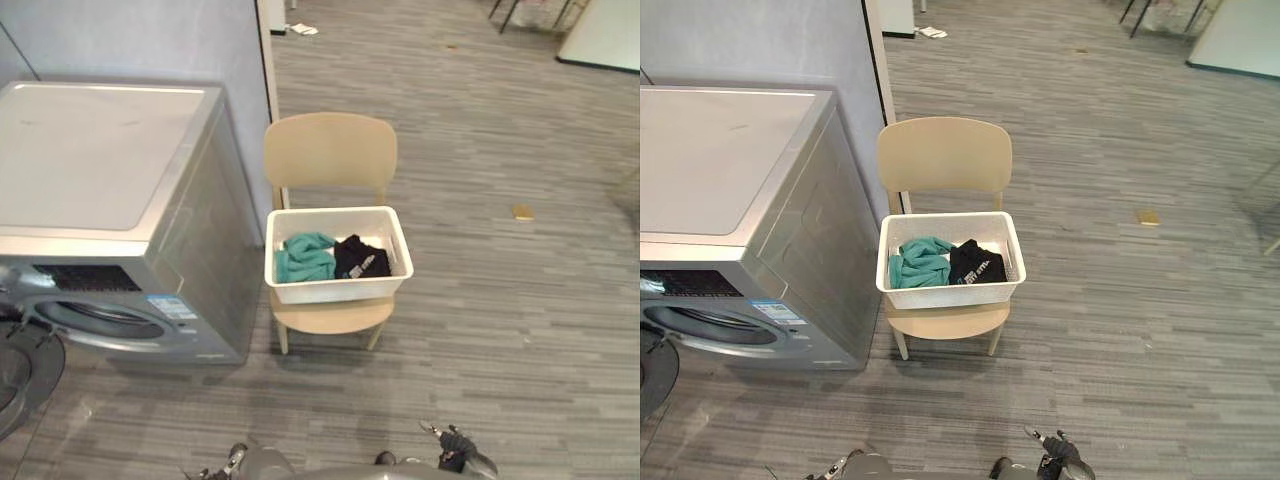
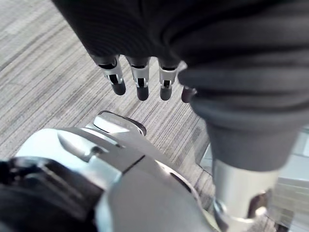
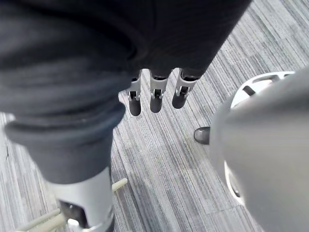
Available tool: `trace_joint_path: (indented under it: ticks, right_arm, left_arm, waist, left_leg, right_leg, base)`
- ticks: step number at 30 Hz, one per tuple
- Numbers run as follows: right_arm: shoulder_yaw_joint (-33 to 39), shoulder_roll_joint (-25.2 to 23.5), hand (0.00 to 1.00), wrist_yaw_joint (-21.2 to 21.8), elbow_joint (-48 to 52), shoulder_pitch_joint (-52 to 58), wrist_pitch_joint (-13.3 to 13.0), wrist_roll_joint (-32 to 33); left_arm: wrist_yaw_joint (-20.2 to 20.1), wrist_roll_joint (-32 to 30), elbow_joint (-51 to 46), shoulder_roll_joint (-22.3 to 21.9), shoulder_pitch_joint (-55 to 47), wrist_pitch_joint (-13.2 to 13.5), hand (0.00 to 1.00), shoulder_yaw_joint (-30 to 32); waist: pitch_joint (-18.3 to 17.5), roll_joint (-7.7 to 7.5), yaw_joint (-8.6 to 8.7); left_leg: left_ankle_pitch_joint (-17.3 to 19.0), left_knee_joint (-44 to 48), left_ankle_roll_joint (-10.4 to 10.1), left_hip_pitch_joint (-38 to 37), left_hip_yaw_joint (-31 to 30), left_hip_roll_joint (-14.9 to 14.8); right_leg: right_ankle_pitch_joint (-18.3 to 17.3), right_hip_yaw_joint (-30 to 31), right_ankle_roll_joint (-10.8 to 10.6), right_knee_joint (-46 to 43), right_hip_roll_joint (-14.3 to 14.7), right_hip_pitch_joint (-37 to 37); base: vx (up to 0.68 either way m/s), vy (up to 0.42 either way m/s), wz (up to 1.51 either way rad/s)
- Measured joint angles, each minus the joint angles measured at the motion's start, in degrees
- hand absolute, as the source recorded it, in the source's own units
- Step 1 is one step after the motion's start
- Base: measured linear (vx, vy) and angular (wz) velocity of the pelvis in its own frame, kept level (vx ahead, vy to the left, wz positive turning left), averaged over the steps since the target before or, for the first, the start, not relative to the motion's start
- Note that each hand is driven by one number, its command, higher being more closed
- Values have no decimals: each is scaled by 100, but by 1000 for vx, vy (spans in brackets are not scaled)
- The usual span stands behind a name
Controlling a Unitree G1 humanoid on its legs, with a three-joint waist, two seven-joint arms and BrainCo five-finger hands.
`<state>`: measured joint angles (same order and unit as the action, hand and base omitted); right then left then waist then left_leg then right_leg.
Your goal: Pick up the laundry basket with both hands and put the clothes into the washing machine.
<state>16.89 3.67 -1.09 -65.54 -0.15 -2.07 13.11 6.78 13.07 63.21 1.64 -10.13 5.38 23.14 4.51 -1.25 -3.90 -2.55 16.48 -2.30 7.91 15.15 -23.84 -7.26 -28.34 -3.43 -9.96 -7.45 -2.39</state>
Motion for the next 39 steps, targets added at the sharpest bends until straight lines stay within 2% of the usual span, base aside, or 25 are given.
trace_joint_path:
  ticks: [1, 2, 3, 4, 5, 8, 10, 11, 13, 15, 18, 19, 21, 22, 24, 25, 26, 28, 29, 30, 31, 32, 35, 39]
  right_arm:
    - [-16, 4, 0, -8, 45, -4, -4, 43]
    - [-148, 102, 0, -16, 155, -42, -29, 114]
    - [-220, 153, 0, -13, 192, -115, -48, 152]
    - [-240, 220, 0, -15, 261, -325, -98, 222]
    - [-250, 251, 0, -17, 504, -445, -148, 274]
    - [-584, 327, 0, -33, 1612, -465, -196, 437]
    - [-752, 328, 0, -99, 2299, -564, -280, 456]
    - [-861, 314, 0, -156, 2679, -673, -355, 457]
    - [-875, 254, 0, -274, 3252, -763, -438, 456]
    - [-900, 187, 0, -427, 3889, -831, -496, 454]
    - [-1060, 105, 0, -660, 4958, -1014, -670, 329]
    - [-1083, 107, 0, -681, 5190, -1078, -681, 202]
    - [-1095, 135, 0, -743, 5476, -1184, -702, -120]
    - [-1108, 172, 0, -763, 5619, -1231, -707, -369]
    - [-1136, 213, 0, -751, 5607, -1335, -660, -639]
    - [-1237, 312, 0, -751, 5554, -1424, -645, -1000]
    - [-1373, 464, 0, -739, 5539, -1498, -644, -1197]
    - [-1651, 786, 0, -734, 5486, -1815, -623, -1545]
    - [-1765, 954, 0, -738, 5335, -2163, -605, -1805]
    - [-1790, 1013, 0, -742, 5238, -2314, -589, -1885]
    - [-1804, 1200, 0, -740, 4989, -2571, -541, -2071]
    - [-1954, 1360, 0, -733, 4682, -2873, -414, -2238]
    - [-2337, 1509, 0, -666, 4062, -3555, -315, -2504]
    - [-2704, 1608, 0, -580, 3093, -4582, -151, -2678]
  left_arm:
    - [26, 42, -45, -39, -14, 0, 0, 17]
    - [83, 94, -94, -81, -37, 10, 0, 17]
    - [91, 101, -99, -90, -47, 22, 0, 17]
    - [93, 106, -90, -96, -50, 22, 0, 14]
    - [92, 106, -91, -90, -41, 22, 0, 13]
    - [90, 105, -91, -86, -20, 26, 0, 5]
    - [86, 105, -142, -79, 14, 34, 0, 2]
    - [84, 106, -242, -55, 23, 50, 0, -5]
    - [84, 117, -306, -8, 23, 71, 0, -2]
    - [85, 169, -305, -7, 22, 77, 0, 4]
    - [94, 206, -306, 27, 11, 87, 0, 23]
    - [94, 205, -305, 30, 10, 100, 0, 13]
    - [89, 184, -301, 29, -7, 114, 0, -3]
    - [82, 75, -300, 60, -15, 112, 0, -62]
    - [68, -43, -329, 158, -18, 109, 0, -169]
    - [62, -132, -374, 180, -31, 90, 0, -301]
    - [62, -161, -506, 194, -28, 77, 0, -346]
    - [62, -204, -733, 201, 7, 85, 0, -408]
    - [59, -247, -877, 232, 13, 128, 0, -548]
    - [50, -251, -933, 252, 22, 147, 0, -591]
    - [39, -254, -955, 258, 115, 160, 0, -689]
    - [17, -258, -978, 197, 125, 187, 0, -744]
    - [-21, -247, -1000, 163, 134, 195, 0, -727]
    - [-20, -169, -1334, 227, 231, 254, 0, -720]
  waist:
    - [13, 18, -12]
    - [27, 38, -31]
    - [28, 36, -28]
    - [35, 41, -26]
    - [68, 38, -16]
    - [109, 32, -43]
    - [166, 20, -61]
    - [298, -94, -139]
    - [375, -226, -248]
    - [382, -277, -337]
    - [387, -290, -349]
    - [390, -293, -348]
    - [401, -254, -346]
    - [427, -224, -319]
    - [475, -321, -321]
    - [524, -255, -313]
    - [526, -252, -314]
    - [529, -247, -319]
    - [520, -288, -318]
    - [535, -348, -321]
    - [597, -333, -333]
    - [638, -261, -482]
    - [804, -244, -534]
    - [1173, -511, -772]
  left_leg:
    - [36, 230, -36, 3, 331, -26]
    - [176, 327, -240, -26, 567, 82]
    - [275, 352, -365, -37, 631, 197]
    - [410, 296, -519, -25, 685, 437]
    - [454, 106, -493, -23, 701, 685]
    - [424, -593, -441, -85, 574, 1051]
    - [420, -759, -438, -75, 420, 1169]
    - [417, -744, -435, -37, 359, 1244]
    - [415, -708, -431, 36, 251, 1321]
    - [418, -704, -426, 30, 198, 1404]
    - [550, -578, -240, 2, 50, 1475]
    - [639, -506, -155, -5, 40, 1449]
    - [882, -331, -136, -37, 3, 1332]
    - [1118, -219, -183, -89, -91, 1268]
    - [1185, -131, -116, -160, -149, 1287]
    - [1226, -142, -97, -225, -258, 1287]
    - [1226, -155, -97, -226, -371, 1276]
    - [1217, -165, -110, -108, -592, 1289]
    - [1157, -176, -204, 32, -812, 1394]
    - [1137, -177, -233, 86, -922, 1483]
    - [1062, -165, -329, 148, -1188, 1551]
    - [983, -270, -396, 235, -1265, 1458]
    - [752, -511, -509, 503, -1448, 1317]
    - [486, -766, -627, 847, -1711, 1190]
  right_leg:
    - [43, -58, 63, 195, 79, 168]
    - [96, -88, 148, 365, 118, 305]
    - [101, -85, 157, 426, 122, 328]
    - [131, -56, 204, 518, 133, 315]
    - [150, -41, 227, 568, 125, 296]
    - [190, -90, 162, 623, 114, 209]
    - [289, -152, 61, 762, 99, 171]
    - [371, -171, 2, 902, 57, 209]
    - [482, -255, -51, 1056, 21, 279]
    - [543, -318, -81, 1148, -38, 368]
    - [547, -477, -91, 1151, -83, 557]
    - [533, -500, -109, 1040, -90, 569]
    - [295, -482, -246, 232, -211, 383]
    - [42, -370, -235, -956, -460, -2]
    - [61, -60, -198, -1912, -733, -339]
    - [-79, 169, -147, -2164, -763, -492]
    - [-299, 213, -140, -1927, -704, -491]
    - [-293, 281, -43, -1132, -552, -540]
    - [-29, 452, 22, -273, -452, -563]
    - [309, 535, -33, -63, -452, -568]
    - [638, 464, -175, 22, -433, -454]
    - [679, 417, -127, 176, -299, -493]
    - [932, 149, 11, 635, -25, -520]
    - [1097, -128, 141, 1007, 236, -665]
  base:
    - [149, -370, 41]
    - [107, -237, 20]
    - [85, -135, 2]
    - [60, -64, -9]
    - [51, -39, -6]
    - [34, 54, 9]
    - [57, 117, 18]
    - [53, 142, 18]
    - [16, 80, 23]
    - [40, 77, 29]
    - [40, 75, 26]
    - [32, 95, 18]
    - [22, 129, 13]
    - [13, 153, 17]
    - [9, 113, 21]
    - [7, 46, 32]
    - [-7, 13, 53]
    - [-22, -47, 65]
    - [-12, -116, 74]
    - [8, -165, 112]
    - [35, -132, 71]
    - [28, -136, 54]
    - [18, -124, 24]
    - [-1, -99, 22]
